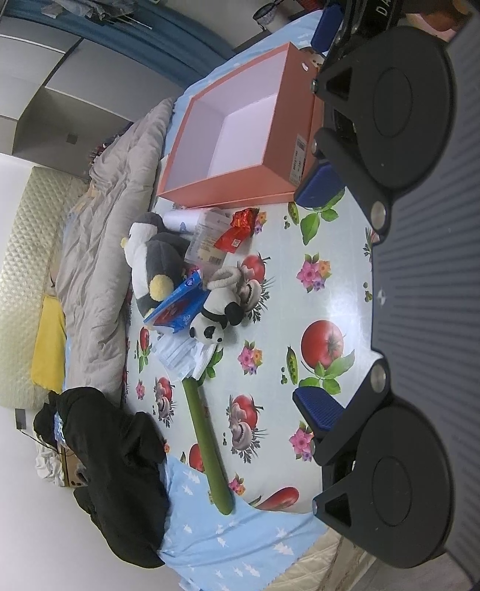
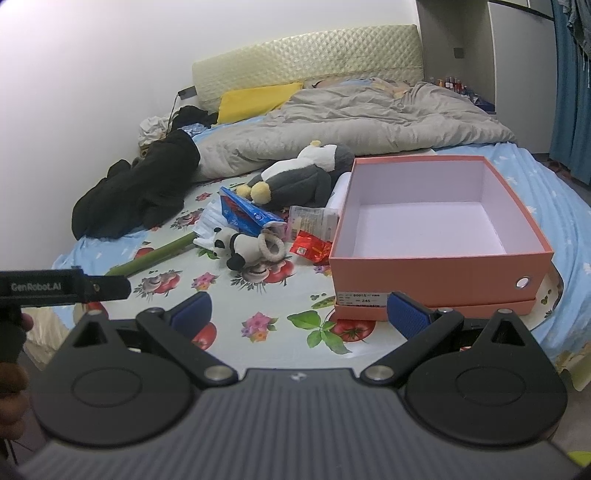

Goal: Organize soft objects

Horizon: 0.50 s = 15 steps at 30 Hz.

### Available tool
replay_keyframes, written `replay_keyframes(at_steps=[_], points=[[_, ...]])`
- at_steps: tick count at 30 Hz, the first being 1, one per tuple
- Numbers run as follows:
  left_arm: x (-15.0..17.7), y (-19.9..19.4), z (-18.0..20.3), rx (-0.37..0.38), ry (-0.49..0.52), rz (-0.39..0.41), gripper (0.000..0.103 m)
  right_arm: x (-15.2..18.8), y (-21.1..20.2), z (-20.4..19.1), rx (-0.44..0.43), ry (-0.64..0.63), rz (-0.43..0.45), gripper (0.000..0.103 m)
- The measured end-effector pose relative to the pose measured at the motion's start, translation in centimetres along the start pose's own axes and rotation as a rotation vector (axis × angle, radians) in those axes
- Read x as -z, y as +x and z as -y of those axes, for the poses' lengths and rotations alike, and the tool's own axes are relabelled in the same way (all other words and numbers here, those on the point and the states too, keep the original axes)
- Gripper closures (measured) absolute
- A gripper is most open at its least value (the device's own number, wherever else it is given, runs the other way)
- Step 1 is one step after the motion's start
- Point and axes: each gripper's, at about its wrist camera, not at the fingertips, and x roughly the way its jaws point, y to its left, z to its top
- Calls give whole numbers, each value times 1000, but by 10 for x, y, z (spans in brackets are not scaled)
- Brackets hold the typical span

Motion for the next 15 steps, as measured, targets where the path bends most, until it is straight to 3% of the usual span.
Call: replay_keyframes(at_steps=[15], points=[[-6, 2, 1, 12, 7, -15, 0, 1, 4, -1, 2, 5, -17, 0]])
